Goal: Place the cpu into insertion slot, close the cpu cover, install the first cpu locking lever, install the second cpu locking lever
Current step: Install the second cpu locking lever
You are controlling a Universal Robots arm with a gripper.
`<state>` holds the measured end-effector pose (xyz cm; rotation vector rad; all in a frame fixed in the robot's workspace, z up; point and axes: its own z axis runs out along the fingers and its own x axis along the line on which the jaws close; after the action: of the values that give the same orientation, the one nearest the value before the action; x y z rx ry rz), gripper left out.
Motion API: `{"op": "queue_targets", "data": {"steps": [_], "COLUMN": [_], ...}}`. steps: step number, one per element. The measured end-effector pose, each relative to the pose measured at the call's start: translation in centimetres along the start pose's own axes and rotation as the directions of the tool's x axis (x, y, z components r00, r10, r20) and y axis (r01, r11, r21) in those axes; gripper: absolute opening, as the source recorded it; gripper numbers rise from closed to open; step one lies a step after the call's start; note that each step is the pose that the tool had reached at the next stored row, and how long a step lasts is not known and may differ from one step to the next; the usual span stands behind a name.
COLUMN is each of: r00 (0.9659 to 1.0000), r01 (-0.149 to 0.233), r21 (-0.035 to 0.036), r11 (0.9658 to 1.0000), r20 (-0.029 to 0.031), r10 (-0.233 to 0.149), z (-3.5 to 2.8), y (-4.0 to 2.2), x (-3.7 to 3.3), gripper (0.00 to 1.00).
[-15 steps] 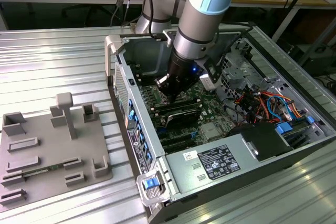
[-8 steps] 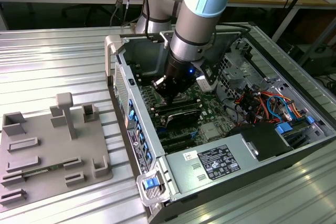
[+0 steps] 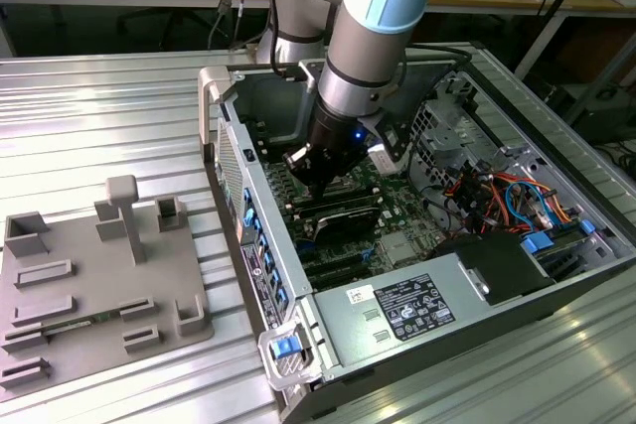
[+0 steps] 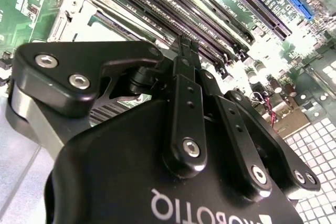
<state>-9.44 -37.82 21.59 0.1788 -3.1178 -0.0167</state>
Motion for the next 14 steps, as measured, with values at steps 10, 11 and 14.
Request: {"op": "queue_targets", "data": {"steps": [10, 11, 14], "r00": [1.0, 1.0, 1.0], "r01": [0.0, 0.001, 0.0], "r21": [-0.0175, -0.0179, -0.0204], "r11": [0.9998, 0.9998, 0.9998], "r20": [0.002, 0.002, 0.0024], "r10": [0.0, -0.001, 0.0], "z": [0.28, 0.34, 0.49], "y": [0.02, 0.01, 0.02], "x": [0.14, 0.16, 0.19], "gripper": [0.11, 0.11, 0.11]}}
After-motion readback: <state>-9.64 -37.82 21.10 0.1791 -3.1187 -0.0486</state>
